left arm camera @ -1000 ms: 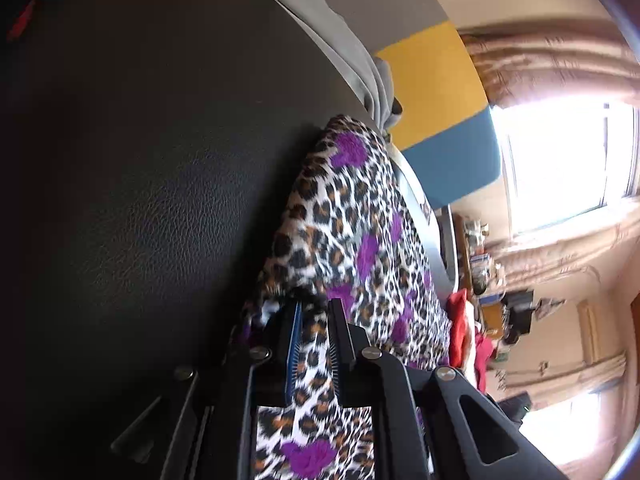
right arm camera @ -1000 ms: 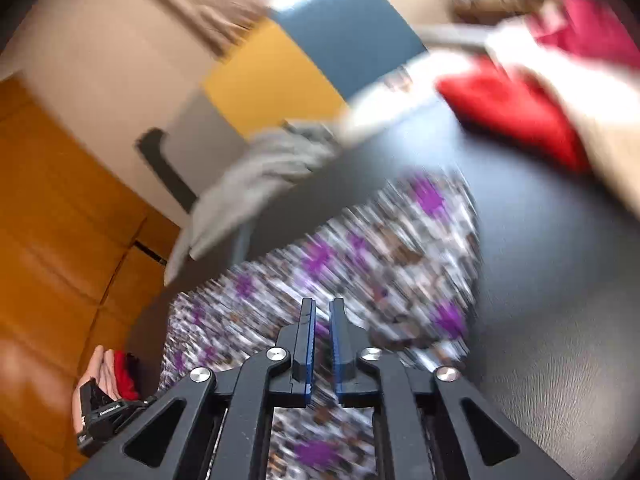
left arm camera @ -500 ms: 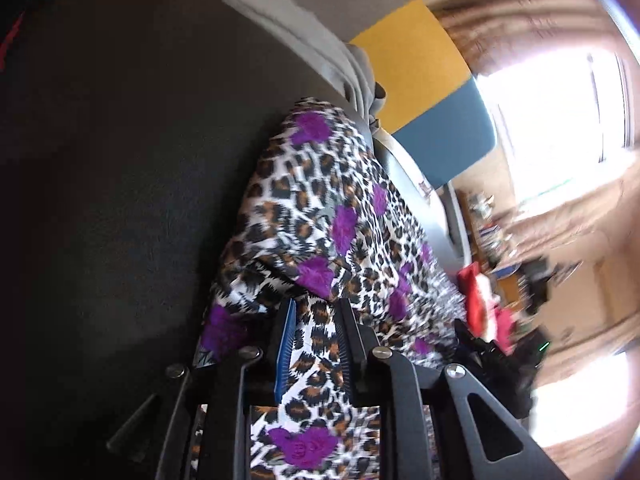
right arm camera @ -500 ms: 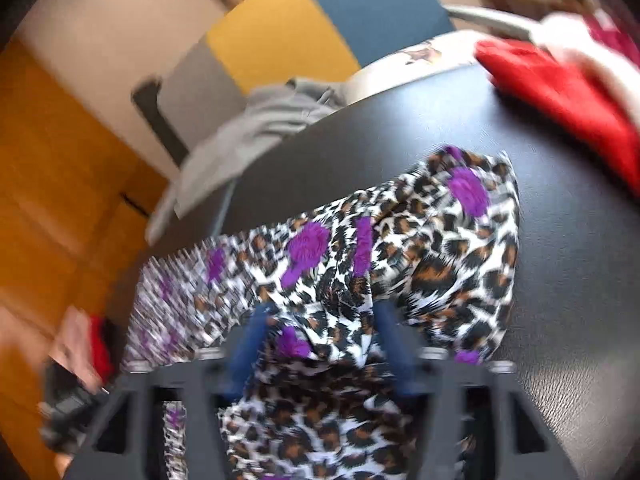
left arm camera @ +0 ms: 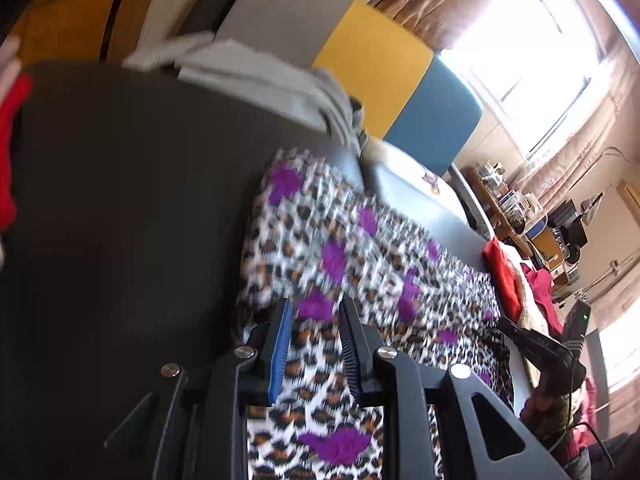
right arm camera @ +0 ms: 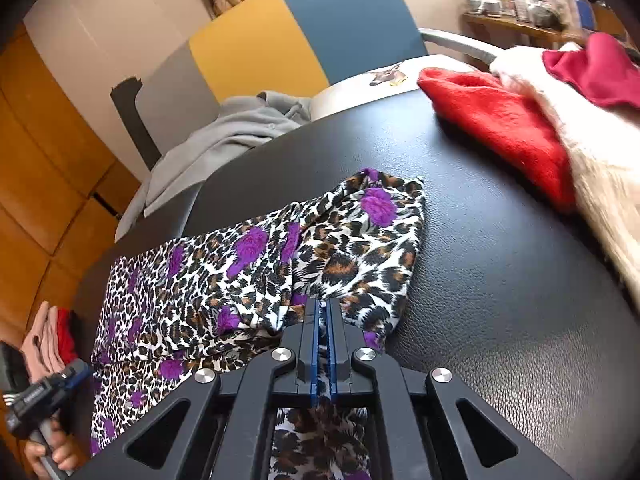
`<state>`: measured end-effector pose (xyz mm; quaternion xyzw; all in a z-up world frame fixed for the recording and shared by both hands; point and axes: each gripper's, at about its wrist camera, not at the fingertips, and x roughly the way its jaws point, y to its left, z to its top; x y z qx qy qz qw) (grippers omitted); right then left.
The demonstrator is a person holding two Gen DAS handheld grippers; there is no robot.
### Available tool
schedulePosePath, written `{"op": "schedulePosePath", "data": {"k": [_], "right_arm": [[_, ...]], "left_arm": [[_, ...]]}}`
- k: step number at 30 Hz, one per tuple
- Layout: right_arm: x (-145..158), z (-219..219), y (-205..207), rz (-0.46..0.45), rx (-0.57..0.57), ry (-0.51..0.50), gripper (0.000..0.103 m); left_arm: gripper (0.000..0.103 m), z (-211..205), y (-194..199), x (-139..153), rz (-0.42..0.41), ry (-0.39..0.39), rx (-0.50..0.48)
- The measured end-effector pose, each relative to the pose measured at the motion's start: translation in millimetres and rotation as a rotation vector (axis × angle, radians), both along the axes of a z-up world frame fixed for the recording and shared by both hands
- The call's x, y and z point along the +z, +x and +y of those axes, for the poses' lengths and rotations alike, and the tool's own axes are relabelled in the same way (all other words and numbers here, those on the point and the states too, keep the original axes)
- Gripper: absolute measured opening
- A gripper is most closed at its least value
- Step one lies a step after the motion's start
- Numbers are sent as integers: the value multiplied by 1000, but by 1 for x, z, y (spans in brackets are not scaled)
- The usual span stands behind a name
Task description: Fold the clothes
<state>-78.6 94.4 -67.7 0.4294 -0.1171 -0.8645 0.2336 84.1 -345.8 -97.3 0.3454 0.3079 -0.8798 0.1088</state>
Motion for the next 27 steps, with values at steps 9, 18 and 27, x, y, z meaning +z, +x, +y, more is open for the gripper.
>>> {"op": "schedulePosePath", "data": {"k": [9,18,27], "right_arm": [[10,-60,-6,39,167,141,78],[18,-51,7,82,197,157,9],[3,-31,10,62,157,160,46]], "left_arm": [[29,31,-53,7,-107,-266,-160],[26,37,-39,-25,-221,-328,-219],[26,32,-30,-10,-177,-235,-206]]}}
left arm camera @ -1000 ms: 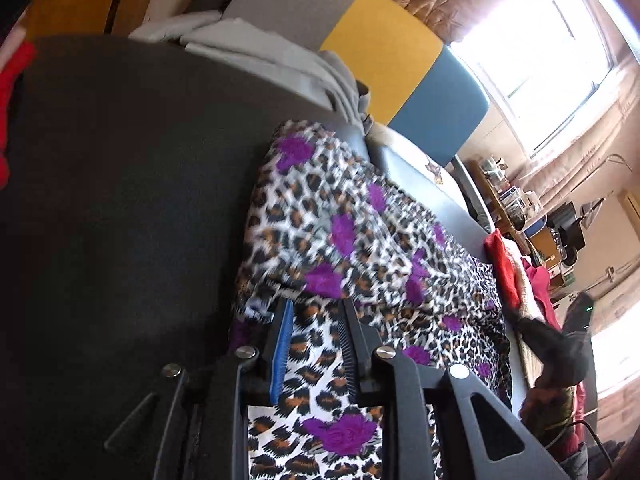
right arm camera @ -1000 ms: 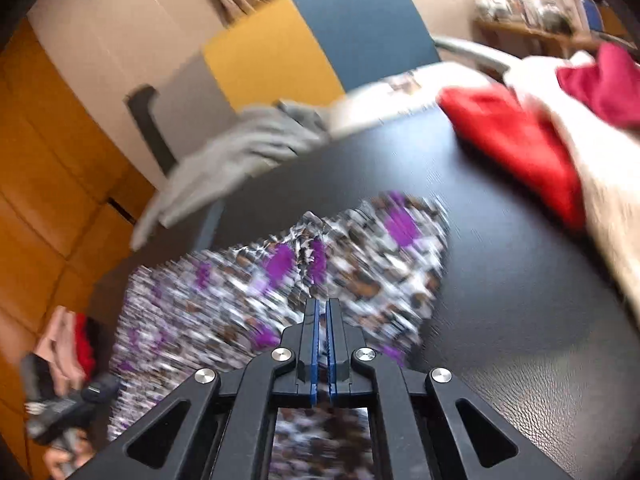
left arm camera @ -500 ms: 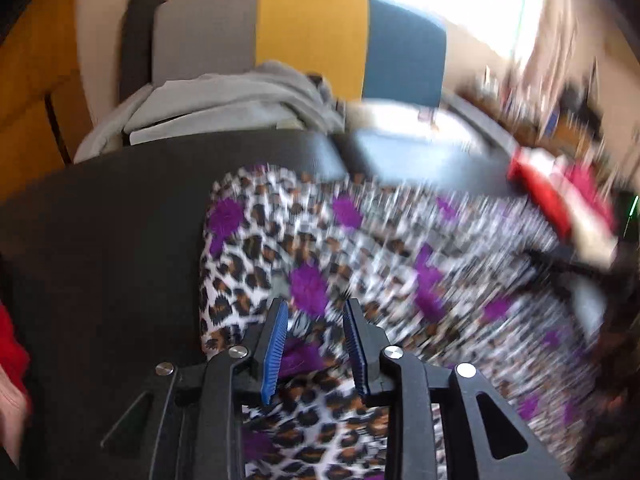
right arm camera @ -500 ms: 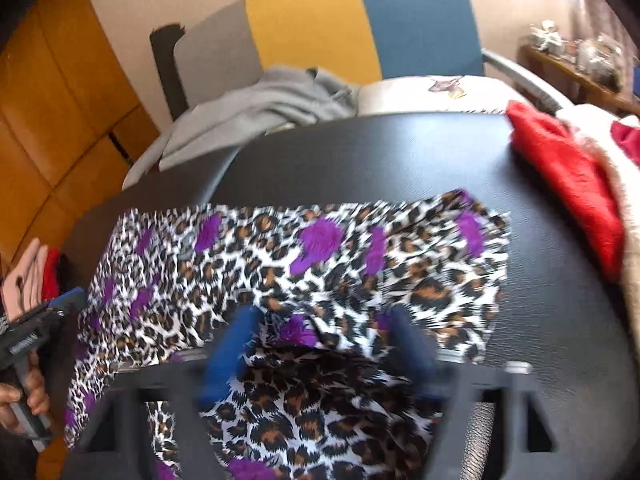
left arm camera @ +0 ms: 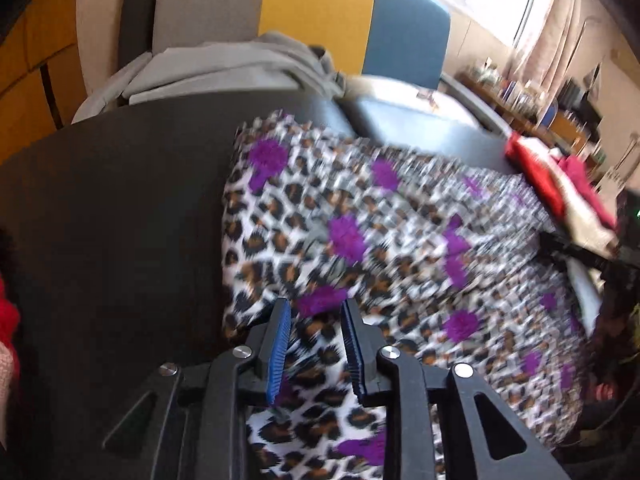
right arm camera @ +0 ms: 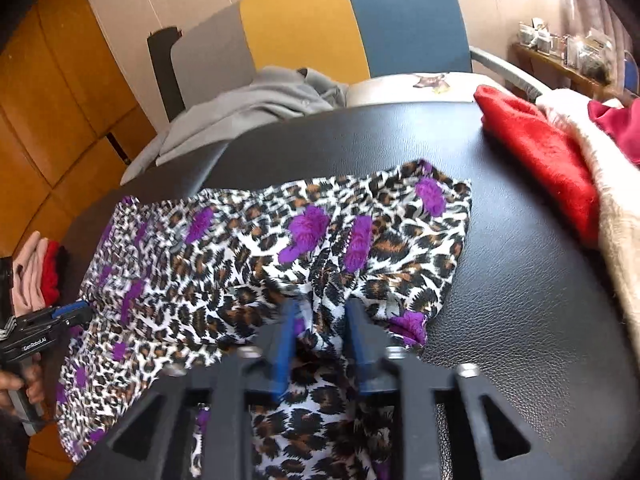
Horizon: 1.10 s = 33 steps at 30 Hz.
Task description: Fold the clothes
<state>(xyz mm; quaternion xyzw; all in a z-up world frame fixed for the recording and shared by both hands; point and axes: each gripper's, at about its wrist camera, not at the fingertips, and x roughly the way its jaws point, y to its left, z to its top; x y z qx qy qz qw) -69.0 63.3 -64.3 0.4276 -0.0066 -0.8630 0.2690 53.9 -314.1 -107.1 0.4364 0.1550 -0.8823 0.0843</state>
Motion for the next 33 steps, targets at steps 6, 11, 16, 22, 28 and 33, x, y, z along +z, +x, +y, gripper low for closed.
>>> {"op": "schedulePosePath", "data": {"k": [6,11,16,22,28,33], "right_arm": [[41,-18,20,168,22,11,55],[32,-63,7,126,126,41,60],[-12,-50,-10,62,85,116,64],[-15,-36,-9,50,64,89,67],[-13,-41,-7,70,68,123,70],[3,-41,-6,87,76,88,73]], "left_arm": [[28,-9,-18,20,99,50,72],[31,-17,-58,27,162,27,120],[36,-38,-76,-25,26,47,183],[32,-52,-52,-30,124,116,227],[35,-50,-71,-10,112,116,238],[35,-48,-87,-15,98,54,213]]}}
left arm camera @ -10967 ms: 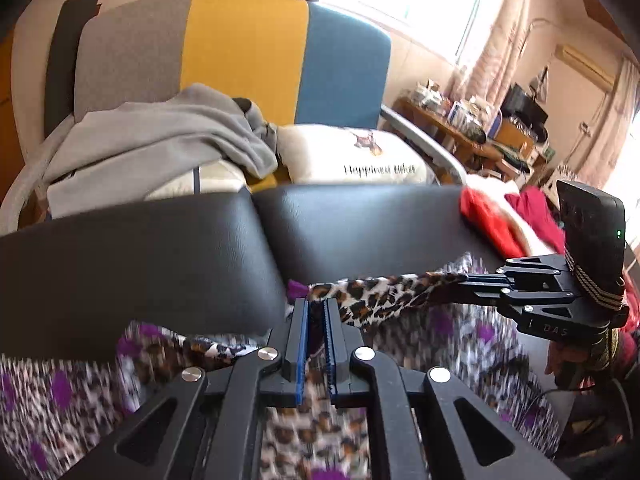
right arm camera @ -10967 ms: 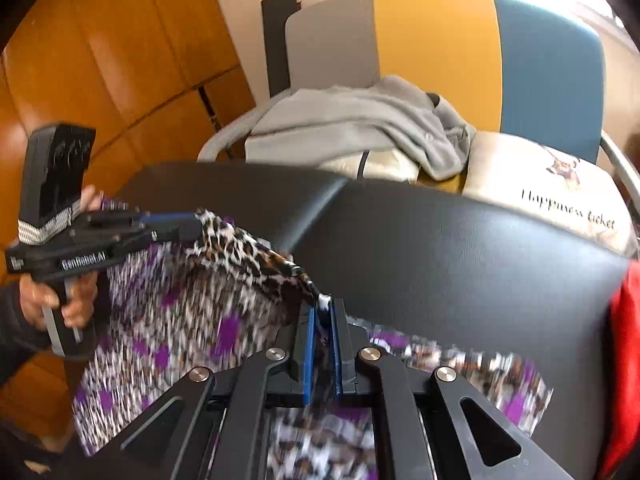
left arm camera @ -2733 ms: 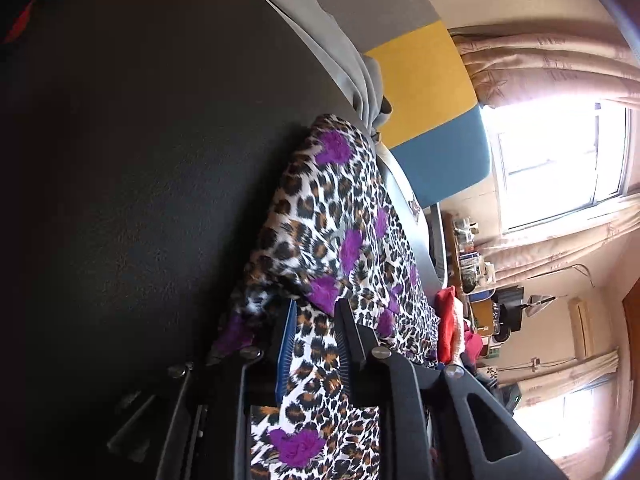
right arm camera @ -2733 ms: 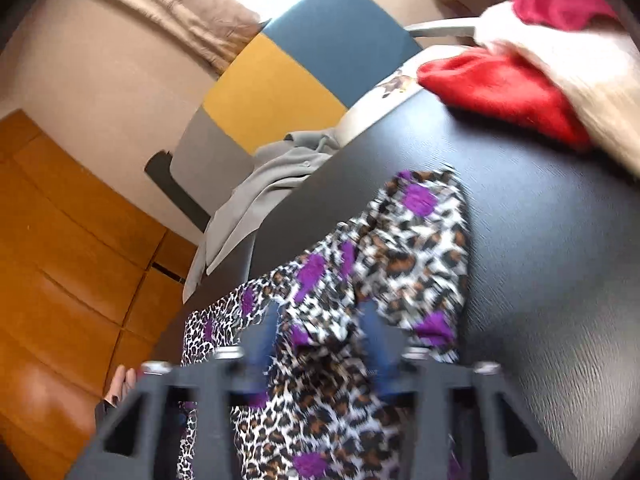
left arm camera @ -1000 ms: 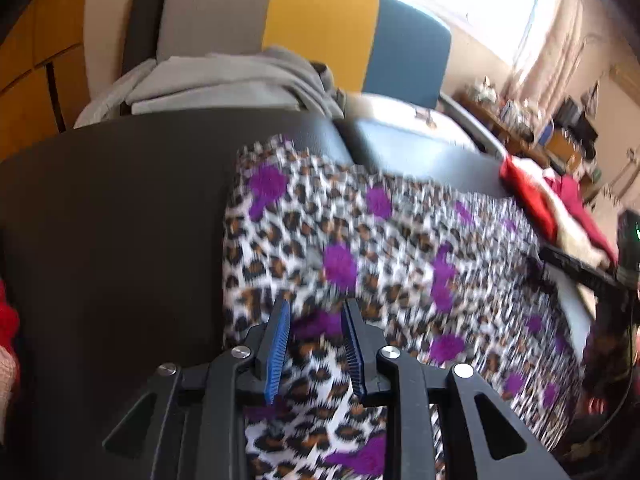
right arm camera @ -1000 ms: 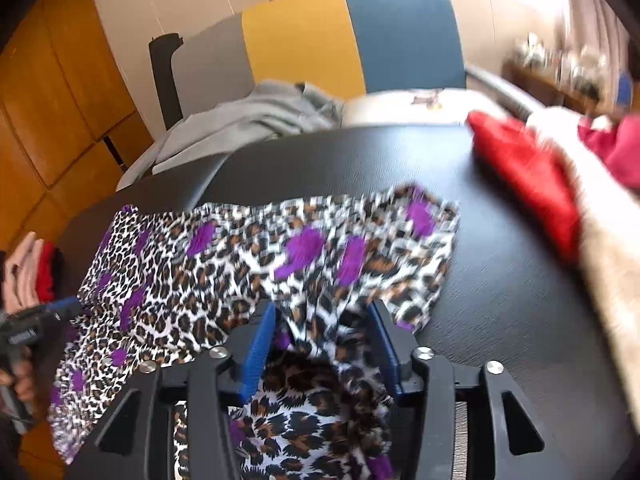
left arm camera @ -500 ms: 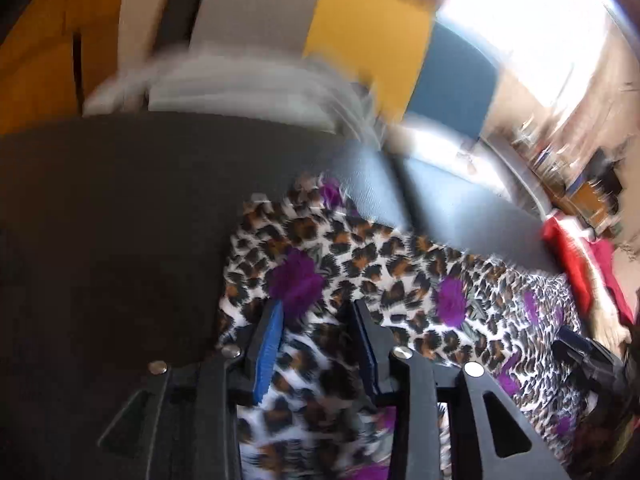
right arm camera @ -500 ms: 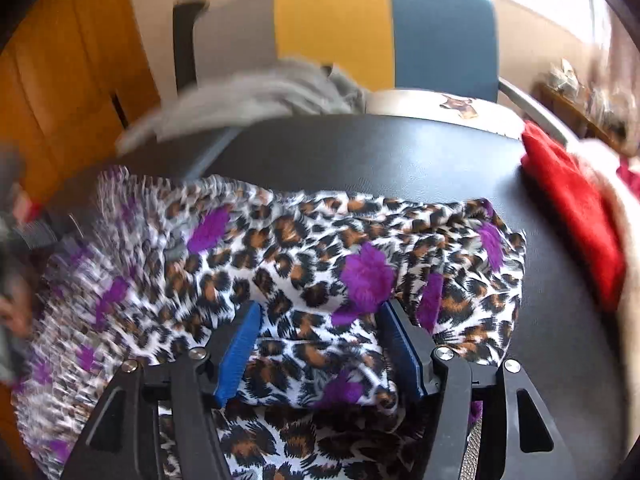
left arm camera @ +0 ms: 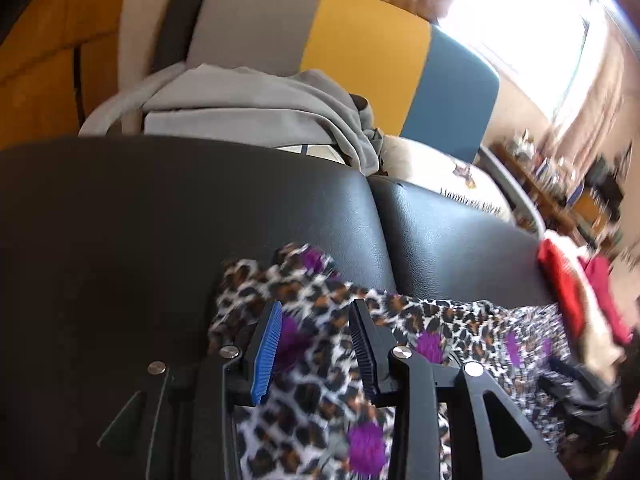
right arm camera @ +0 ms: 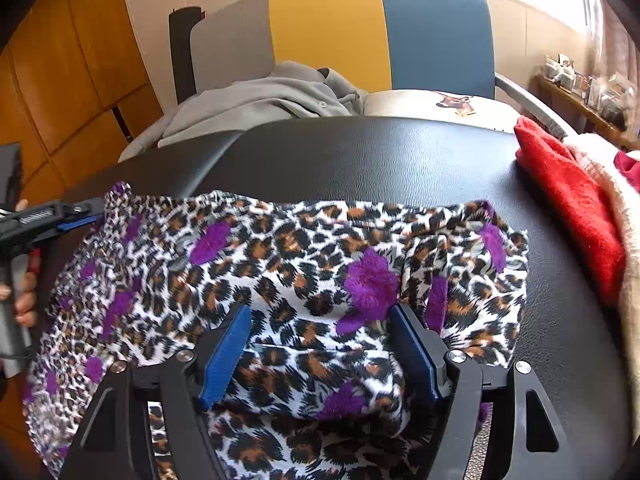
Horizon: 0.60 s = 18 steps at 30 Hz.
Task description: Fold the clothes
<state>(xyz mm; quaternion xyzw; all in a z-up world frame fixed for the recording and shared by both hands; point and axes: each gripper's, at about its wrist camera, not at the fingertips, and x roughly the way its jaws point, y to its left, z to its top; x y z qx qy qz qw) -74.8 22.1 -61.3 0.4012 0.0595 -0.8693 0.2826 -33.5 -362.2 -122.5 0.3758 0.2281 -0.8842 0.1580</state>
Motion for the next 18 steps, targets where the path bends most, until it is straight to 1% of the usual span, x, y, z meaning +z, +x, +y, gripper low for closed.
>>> {"op": "schedulePosePath", "data": {"k": [1,3,5,7,8,10,13,14,18], "right_arm": [[6,-2,0,11,2,-3,74],[18,-13,1,25,47,-29,81],[23,-33,-4,48,99,-4,83],[17,-41,-11,39,114,12,83],[13,-44,-15,29,116,18,83],[5,-49,-23,11,121,29,90],[-8,-57,-34,-16,128,46,94],[-12,-60,-38,-26,130,52,96],[-14,-67,-41,-16,123,74,101]], "left_arm": [[35,0,-3,-1,-4,-12,-4],[35,1,-10,-3,-12,-37,-13],[36,2,-16,-5,-19,-61,-22],[39,2,-22,-8,-27,-86,-31],[39,2,-26,-9,-31,-98,-36],[40,1,-30,-11,-36,-115,-39],[48,-3,-39,-12,-51,-153,-34],[49,-3,-42,-12,-57,-167,-35],[57,-4,-51,-10,-94,-212,-38]]}}
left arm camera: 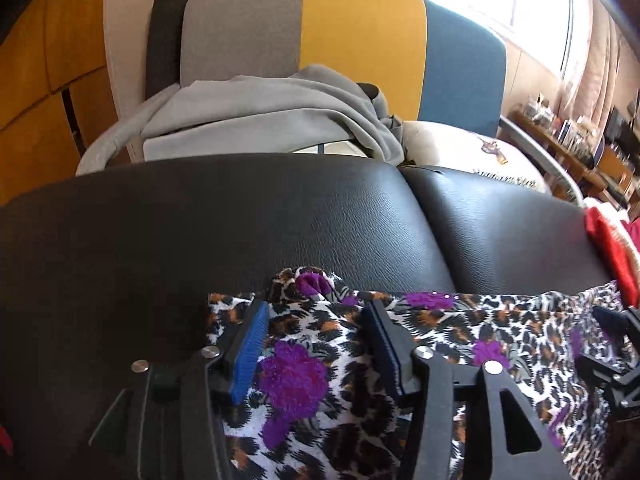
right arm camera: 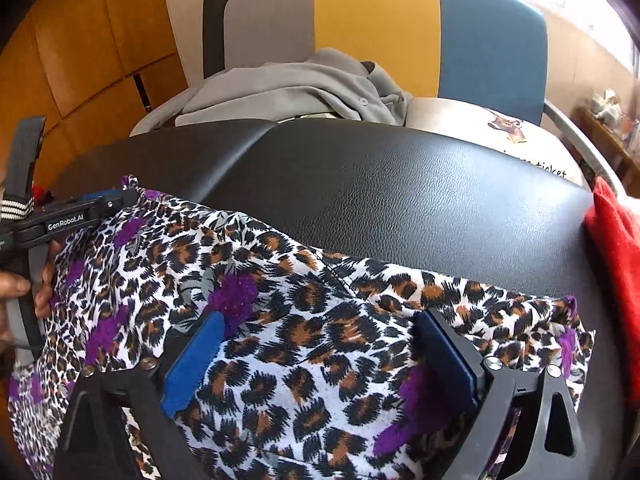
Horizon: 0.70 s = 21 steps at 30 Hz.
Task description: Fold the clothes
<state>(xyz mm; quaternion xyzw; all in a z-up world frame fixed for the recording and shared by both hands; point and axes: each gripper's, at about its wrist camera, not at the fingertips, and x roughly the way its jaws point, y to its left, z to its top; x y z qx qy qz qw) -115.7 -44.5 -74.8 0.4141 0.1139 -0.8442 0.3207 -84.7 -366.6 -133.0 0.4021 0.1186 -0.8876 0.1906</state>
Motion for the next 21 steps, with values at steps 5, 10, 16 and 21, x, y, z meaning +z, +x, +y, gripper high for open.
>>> {"op": "schedulePosePath", "data": {"k": [5,10,16,21], "right_arm": [[4,-1,-10,-13,-6,3,103],[37,36,22,-41,20,-121,103],[10,89,70,-174,38,-122,103],[6,109,83,-113,26,-169,103]], "left_arm": [[55,7,23,18,-5,36,20],[55,34,79,25,27,46,-63],[57,45,113,-2,12,46,-56],[69,41,100,-7,0,-1,-43]]}}
